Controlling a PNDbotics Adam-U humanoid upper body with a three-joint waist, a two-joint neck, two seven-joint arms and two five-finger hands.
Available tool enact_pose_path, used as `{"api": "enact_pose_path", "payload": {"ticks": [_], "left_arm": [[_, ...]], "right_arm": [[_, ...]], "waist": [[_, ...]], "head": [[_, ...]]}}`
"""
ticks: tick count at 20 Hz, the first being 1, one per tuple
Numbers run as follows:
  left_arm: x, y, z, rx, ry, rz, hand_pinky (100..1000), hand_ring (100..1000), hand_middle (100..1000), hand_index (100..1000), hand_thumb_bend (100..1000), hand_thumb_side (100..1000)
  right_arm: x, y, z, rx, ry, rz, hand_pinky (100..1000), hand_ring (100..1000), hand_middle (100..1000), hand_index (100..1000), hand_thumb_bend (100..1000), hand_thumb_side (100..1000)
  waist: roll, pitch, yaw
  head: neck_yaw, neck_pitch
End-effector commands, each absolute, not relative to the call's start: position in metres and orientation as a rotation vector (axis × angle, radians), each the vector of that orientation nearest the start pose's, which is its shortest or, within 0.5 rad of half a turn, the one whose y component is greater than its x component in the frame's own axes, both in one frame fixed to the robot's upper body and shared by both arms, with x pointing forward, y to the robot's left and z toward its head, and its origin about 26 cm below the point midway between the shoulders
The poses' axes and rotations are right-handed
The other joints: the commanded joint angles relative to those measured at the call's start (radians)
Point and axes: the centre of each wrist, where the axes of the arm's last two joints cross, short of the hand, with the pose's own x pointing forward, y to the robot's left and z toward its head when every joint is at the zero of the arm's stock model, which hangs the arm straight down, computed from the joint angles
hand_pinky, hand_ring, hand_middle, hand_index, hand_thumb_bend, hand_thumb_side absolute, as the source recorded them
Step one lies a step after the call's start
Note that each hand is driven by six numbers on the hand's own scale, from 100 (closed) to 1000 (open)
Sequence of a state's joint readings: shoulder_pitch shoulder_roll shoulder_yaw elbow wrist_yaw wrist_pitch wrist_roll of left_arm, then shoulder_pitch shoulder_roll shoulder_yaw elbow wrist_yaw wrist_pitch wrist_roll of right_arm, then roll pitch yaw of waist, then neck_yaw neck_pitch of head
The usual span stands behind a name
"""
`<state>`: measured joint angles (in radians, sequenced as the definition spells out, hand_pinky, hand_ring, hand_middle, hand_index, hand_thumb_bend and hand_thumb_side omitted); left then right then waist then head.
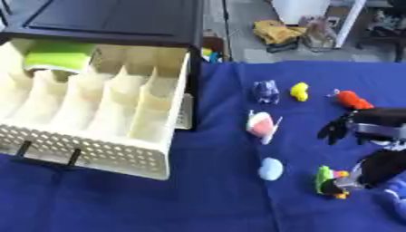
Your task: Pick up objects from table and place into drawer.
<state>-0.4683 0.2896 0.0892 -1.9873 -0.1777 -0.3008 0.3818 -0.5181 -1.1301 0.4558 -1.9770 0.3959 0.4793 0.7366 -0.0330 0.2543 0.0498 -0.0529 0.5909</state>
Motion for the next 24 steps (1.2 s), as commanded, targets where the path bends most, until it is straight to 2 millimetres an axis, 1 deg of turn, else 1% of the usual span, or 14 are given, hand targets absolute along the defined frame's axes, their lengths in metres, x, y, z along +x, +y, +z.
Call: {"api": "enact_pose_path", "payload": {"ticks": [1, 6, 9, 13, 16, 19, 24], "left_arm": [[0.310, 0.258, 0.258, -0.535, 3.368, -0.073, 375, 515, 558, 754, 142, 1000], [0.310, 0.258, 0.258, -0.536, 3.370, -0.075, 373, 513, 556, 753, 139, 1000], [0.310, 0.257, 0.258, -0.536, 3.370, -0.075, 372, 512, 555, 752, 140, 1000], [0.310, 0.257, 0.258, -0.537, 3.370, -0.075, 372, 512, 554, 752, 140, 1000], [0.310, 0.257, 0.258, -0.535, 3.370, -0.075, 371, 511, 554, 751, 140, 1000], [0.310, 0.257, 0.258, -0.533, 3.370, -0.072, 371, 511, 553, 751, 139, 1000], [0.310, 0.257, 0.258, -0.530, 3.371, -0.069, 369, 510, 552, 751, 137, 1000]], "right_arm": [[0.297, -0.283, 0.261, -0.664, -0.741, 1.513, 708, 879, 745, 912, 679, 543], [0.302, -0.288, 0.253, -0.650, -0.713, 1.494, 710, 884, 743, 908, 655, 516], [0.305, -0.292, 0.248, -0.645, -0.695, 1.485, 711, 887, 744, 905, 655, 517], [0.306, -0.295, 0.243, -0.626, -0.678, 1.476, 711, 888, 741, 902, 656, 493], [0.306, -0.296, 0.240, -0.612, -0.665, 1.471, 712, 889, 736, 896, 639, 464], [0.307, -0.298, 0.235, -0.600, -0.648, 1.461, 711, 887, 730, 891, 604, 404], [0.310, -0.300, 0.231, -0.591, -0.637, 1.444, 709, 885, 719, 882, 572, 367]], "waist": [[0.001, -0.013, -0.001], [0.002, -0.009, -0.001], [0.003, -0.006, -0.004], [0.004, -0.004, -0.004], [0.004, -0.004, -0.004], [0.005, -0.002, -0.003], [0.005, 0.001, -0.002]], "head": [[-0.006, -0.011], [-0.010, -0.015], [-0.013, -0.016], [-0.014, -0.015], [-0.016, -0.016], [-0.018, -0.018], [-0.020, -0.020]]}}
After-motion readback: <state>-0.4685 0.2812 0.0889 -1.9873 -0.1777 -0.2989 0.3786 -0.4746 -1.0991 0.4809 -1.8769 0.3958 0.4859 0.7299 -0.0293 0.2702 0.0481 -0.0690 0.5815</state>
